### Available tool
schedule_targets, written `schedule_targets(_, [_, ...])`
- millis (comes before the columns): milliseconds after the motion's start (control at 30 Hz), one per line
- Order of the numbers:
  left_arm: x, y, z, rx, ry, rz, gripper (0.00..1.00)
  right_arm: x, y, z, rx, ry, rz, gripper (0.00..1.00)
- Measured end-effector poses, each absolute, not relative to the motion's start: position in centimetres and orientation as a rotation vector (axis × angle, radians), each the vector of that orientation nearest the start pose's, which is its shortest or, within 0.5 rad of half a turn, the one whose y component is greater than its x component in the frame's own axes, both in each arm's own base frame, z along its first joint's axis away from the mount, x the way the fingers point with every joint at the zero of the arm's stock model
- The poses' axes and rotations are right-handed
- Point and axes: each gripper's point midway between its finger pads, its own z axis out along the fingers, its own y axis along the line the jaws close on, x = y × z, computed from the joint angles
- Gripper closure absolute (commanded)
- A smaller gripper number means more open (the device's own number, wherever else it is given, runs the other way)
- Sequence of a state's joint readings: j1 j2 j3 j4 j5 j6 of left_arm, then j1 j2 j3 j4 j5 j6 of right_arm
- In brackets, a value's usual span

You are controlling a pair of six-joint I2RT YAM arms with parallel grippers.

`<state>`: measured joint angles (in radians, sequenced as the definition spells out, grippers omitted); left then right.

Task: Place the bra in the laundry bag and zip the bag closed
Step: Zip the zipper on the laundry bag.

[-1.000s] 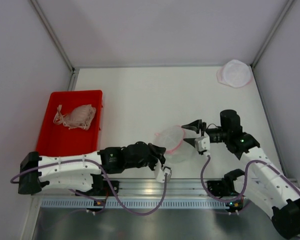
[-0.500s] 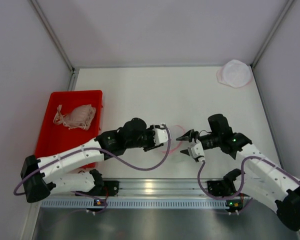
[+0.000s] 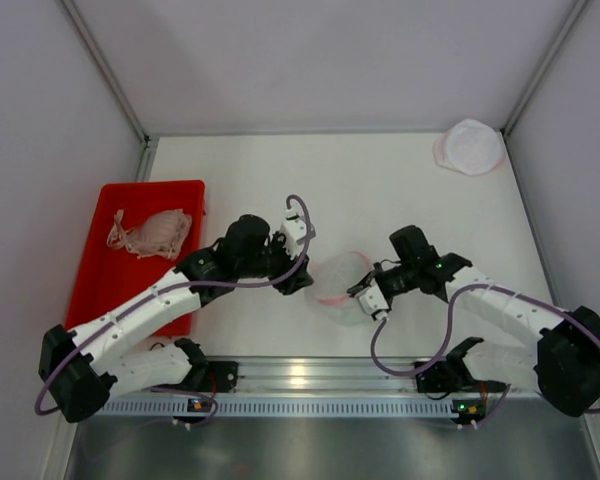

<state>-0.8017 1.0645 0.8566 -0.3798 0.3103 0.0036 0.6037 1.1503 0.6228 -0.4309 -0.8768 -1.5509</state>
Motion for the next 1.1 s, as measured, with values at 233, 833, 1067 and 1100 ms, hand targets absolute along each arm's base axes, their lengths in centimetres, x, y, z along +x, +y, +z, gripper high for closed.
schedule_targets(233, [19.6,-25.6,18.5,0.889,2.073,-0.859,0.46,20.4,25.3,13.7,-1.834,0.824,0.368,1.0])
schedule_targets(833, [19.0,-29.0,17.0,0.962,1.98,-1.149,0.59,22.3,26.0,16.3,-1.459,0.802,-0.058,1.0])
schedule_targets(1067, [20.5,-29.8,17.6,0.874,1.944,-1.27,0.58,22.4,25.6,17.2,-1.398,0.785,-0.1,1.0])
schedule_targets(1100, [20.5,-29.9,17.6,0.864,1.945,-1.297,0.59,22.4,25.7,17.4,-1.395,0.781,-0.104,1.0])
